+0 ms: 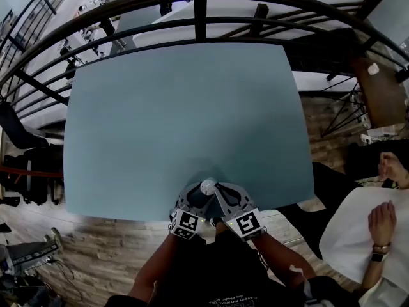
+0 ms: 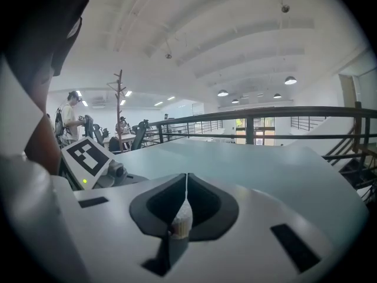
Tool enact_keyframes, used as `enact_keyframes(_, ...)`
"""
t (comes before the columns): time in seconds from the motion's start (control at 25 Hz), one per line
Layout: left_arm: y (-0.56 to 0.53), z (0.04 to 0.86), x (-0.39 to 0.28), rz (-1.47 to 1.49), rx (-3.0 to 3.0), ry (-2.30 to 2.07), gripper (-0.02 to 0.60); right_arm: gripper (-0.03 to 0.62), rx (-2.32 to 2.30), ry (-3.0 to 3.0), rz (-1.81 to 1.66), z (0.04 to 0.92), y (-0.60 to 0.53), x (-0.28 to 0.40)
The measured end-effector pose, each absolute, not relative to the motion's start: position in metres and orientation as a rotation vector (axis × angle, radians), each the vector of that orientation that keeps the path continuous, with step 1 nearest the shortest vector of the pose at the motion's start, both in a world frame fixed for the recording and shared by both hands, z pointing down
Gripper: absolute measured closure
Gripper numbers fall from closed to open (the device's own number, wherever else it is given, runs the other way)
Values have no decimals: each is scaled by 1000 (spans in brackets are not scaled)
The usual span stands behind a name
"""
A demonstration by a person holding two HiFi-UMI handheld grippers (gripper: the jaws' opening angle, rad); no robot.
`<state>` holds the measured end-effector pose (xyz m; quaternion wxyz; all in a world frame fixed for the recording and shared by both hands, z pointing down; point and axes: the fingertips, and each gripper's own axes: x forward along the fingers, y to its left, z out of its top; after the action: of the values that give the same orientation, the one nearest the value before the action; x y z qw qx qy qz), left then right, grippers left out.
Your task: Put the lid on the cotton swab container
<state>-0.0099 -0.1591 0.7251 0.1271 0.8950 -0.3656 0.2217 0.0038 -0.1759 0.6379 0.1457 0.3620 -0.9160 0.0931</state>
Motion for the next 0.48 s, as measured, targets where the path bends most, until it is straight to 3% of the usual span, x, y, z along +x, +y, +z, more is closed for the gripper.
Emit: enact_keyframes(0.48, -160, 726, -11, 665, 2601, -1066, 337, 572, 956, -2610, 344, 661, -163, 1)
